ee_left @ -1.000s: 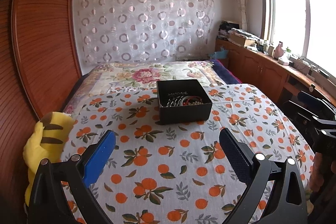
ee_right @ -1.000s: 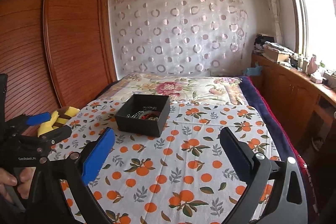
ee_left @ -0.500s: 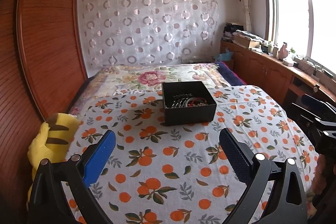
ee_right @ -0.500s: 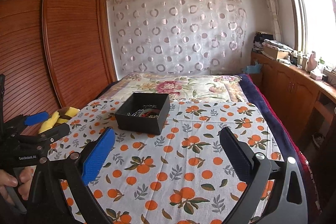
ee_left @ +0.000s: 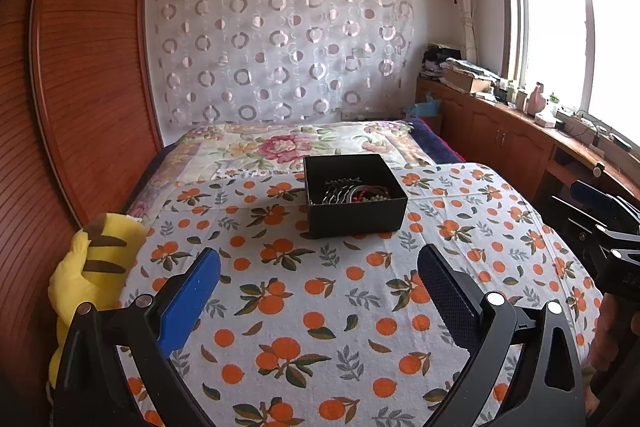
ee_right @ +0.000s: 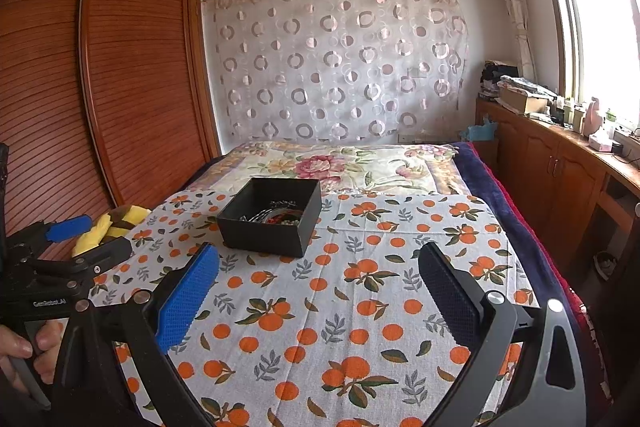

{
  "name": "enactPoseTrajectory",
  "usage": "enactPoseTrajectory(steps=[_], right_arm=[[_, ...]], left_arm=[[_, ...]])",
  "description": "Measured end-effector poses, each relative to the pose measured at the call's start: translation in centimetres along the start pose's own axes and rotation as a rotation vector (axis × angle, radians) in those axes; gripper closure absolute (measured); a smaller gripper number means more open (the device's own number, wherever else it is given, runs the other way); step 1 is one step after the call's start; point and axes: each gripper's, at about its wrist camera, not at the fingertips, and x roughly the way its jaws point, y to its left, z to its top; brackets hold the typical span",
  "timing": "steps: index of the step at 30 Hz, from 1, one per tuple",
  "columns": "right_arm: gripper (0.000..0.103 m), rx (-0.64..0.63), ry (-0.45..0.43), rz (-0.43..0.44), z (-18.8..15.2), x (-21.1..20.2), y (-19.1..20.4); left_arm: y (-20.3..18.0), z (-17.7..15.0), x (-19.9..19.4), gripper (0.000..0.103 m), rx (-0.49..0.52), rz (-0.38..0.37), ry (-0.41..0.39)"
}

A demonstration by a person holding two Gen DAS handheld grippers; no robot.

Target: Organize jewelry

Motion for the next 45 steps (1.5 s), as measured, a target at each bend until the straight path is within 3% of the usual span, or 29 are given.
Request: enactPoseTrajectory(steps=[45], right_arm=[[0.002,0.007,-0.002,-0.001,0.0,-0.4,-0.6]], left_arm=[[-0.9,0.4,-1.1,0.008,0.002,-0.011,-0.029]])
